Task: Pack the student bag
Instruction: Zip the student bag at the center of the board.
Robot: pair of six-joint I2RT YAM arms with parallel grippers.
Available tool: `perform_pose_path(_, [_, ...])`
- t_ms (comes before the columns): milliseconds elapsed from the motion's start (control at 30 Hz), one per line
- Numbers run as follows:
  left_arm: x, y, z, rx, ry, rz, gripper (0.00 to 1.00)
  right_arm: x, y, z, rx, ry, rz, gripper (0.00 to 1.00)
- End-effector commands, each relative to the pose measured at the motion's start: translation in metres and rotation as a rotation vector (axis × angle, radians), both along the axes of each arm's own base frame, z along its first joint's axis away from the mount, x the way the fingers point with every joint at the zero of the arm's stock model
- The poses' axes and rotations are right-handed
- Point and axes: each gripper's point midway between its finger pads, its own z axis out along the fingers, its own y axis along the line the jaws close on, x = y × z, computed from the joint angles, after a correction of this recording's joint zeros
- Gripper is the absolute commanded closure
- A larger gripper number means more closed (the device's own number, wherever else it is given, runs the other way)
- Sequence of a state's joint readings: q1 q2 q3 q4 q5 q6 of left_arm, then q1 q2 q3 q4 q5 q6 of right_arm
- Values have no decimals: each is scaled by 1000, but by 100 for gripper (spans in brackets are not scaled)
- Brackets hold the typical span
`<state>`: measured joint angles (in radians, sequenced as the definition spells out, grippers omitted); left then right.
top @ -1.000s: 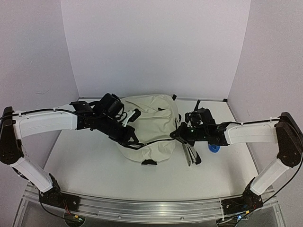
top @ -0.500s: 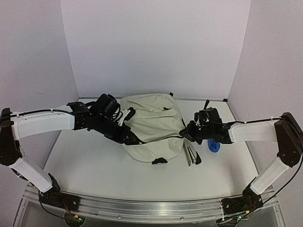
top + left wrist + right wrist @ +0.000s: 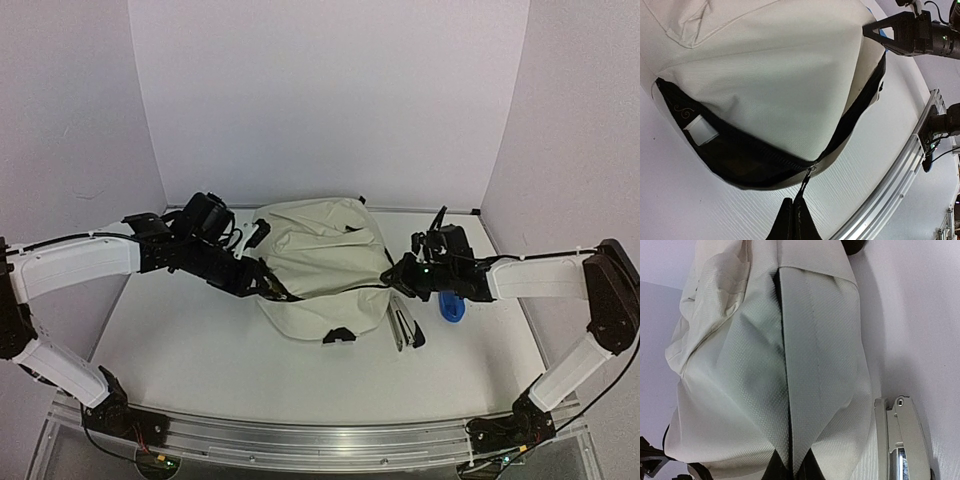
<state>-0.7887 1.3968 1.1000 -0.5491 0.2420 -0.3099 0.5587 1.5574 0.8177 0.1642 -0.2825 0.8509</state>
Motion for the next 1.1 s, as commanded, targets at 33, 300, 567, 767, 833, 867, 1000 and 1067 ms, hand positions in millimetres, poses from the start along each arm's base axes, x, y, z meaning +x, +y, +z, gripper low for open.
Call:
perform_pose_path(33, [-6, -6, 23, -75, 17, -47, 100, 9, 0, 73, -50, -283, 145, 53])
perform_pose_path(300, [-11, -19, 33, -135, 43, -99, 100, -47, 66, 144, -266, -609, 449, 21])
perform_pose_path(567, [-14, -16, 31, -133, 50, -93, 100, -91, 148, 121, -524, -756, 691, 35])
perform_pose_path(767, [-13, -14, 31, -130, 44, -84, 100, -108, 176, 86, -743, -814, 777, 46])
perform_pose_path(833, [-13, -13, 32, -129, 41, -80, 100, -111, 181, 77, -784, -821, 795, 48])
perform_pose_path(867, [-13, -13, 32, -127, 39, -78, 100, -111, 183, 73, -801, -823, 806, 48])
perform_pose_path(1000, [-13, -12, 32, -125, 38, -76, 100, -110, 187, 58, -862, -823, 820, 51])
perform_pose_path(1067, [-13, -11, 32, -122, 38, -74, 100, -106, 187, 48, -904, -819, 818, 56])
